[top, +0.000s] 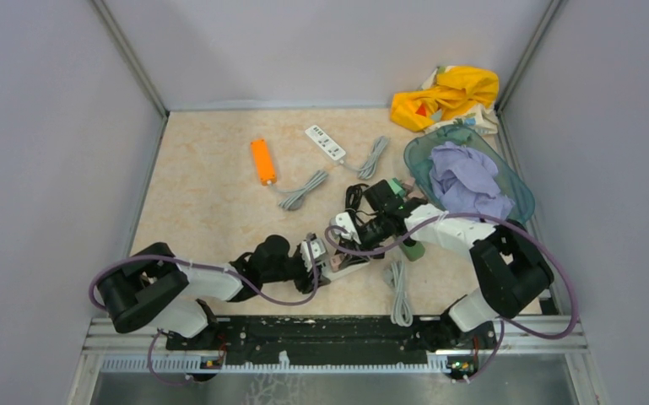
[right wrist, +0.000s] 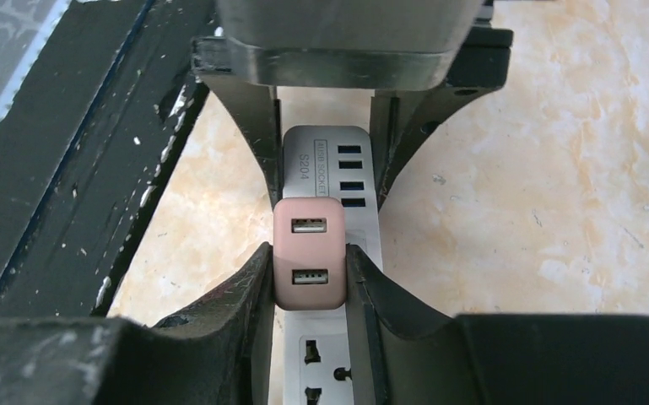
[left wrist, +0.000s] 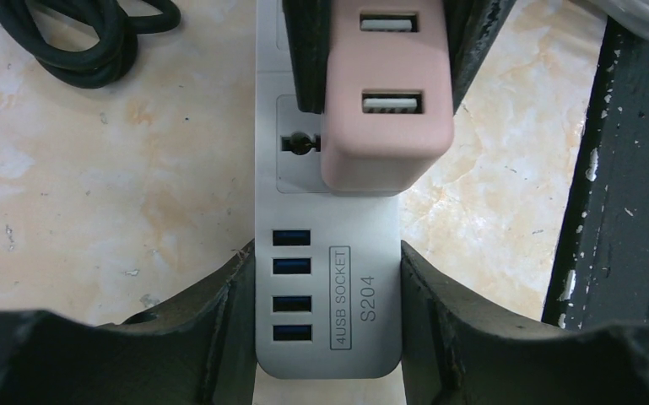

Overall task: Pull the plug off the socket
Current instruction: Remove the plug from the socket.

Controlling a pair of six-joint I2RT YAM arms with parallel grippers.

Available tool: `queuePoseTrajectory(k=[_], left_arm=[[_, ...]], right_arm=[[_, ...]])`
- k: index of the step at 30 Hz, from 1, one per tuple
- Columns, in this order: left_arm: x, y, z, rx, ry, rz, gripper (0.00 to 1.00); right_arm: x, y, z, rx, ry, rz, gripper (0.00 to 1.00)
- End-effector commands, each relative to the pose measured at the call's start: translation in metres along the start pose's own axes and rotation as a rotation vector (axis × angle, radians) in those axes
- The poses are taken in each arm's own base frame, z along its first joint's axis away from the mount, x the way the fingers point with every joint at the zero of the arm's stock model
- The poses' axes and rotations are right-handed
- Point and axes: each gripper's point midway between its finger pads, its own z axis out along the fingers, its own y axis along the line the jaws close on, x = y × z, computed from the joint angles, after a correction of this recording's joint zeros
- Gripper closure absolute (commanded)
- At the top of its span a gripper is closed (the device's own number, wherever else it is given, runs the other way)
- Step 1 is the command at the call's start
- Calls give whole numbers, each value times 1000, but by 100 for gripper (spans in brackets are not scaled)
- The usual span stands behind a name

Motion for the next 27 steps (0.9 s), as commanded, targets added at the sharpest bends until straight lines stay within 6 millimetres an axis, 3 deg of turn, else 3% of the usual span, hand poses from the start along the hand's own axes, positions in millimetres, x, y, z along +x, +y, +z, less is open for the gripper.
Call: queuePoseTrajectory(k=[1,6,11,19,22,27], left_arm=[[25,-4,-5,9,82,-37,100],[22,-5,-5,11,75,-40,100],[24,-5,-5,9,78,-45,100],[24,-1,-5,-19,67,-67,100],[20,-1,-6,-24,53,-79,99],[15,-1,-8,-33,32,-94,97]], right_arm=[[-30,19,0,-98,-104,-142,100],[-50,9,24,-59,-107,-49,100],[-53,-24,18,94,-87,35,100],[-34,-23,-42,51,-83,10,100],[-35,-47,-61,189,-53,55,100],[-21,-89,-101,432,-47,213,100]])
